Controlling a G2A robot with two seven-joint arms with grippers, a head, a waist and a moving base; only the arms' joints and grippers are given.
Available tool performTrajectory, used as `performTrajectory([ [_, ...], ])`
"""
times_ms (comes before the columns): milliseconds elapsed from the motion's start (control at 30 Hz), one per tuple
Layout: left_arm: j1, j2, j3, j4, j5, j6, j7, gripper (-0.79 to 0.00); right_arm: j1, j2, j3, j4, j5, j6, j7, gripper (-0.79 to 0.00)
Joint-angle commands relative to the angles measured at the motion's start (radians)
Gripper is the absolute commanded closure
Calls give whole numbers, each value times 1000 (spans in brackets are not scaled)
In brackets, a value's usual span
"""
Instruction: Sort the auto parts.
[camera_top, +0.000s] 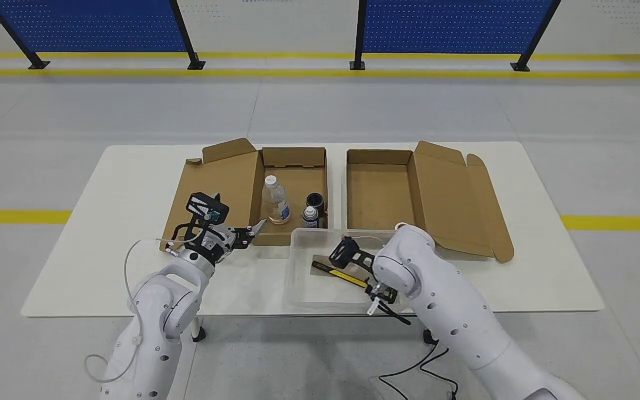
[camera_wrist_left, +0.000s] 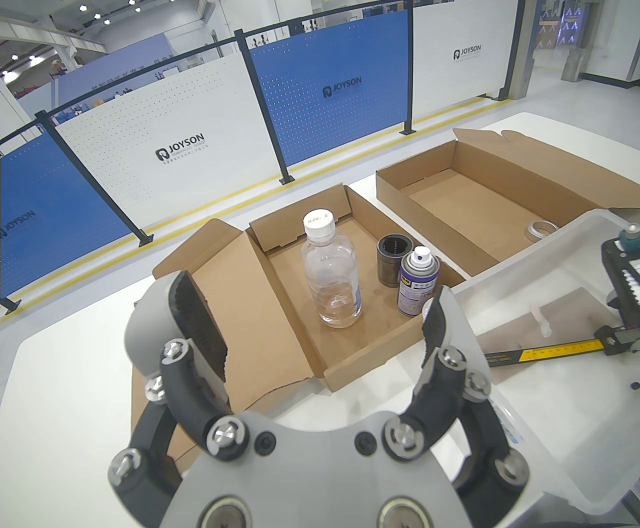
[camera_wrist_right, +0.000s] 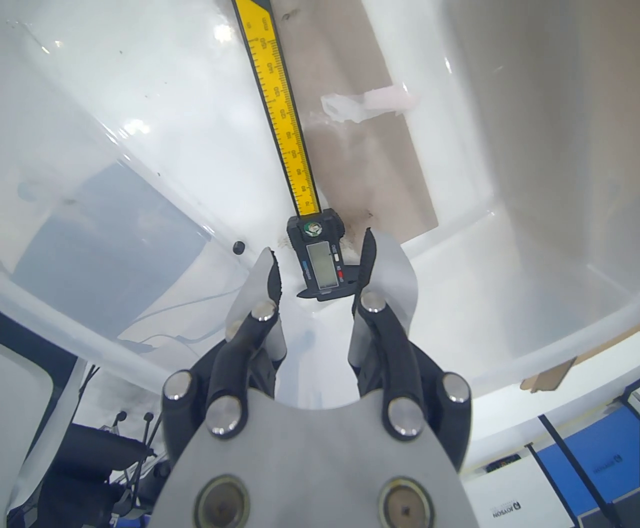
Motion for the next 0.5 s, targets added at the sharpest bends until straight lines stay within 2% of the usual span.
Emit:
performTrajectory([
  [0,0,0,0,0,0,0,0,-785,7,4,-15,8,1,11,0,-348],
  [467,0,0,0,0,0,0,0,-785,39,29,-69,44,24,70,0,-342],
])
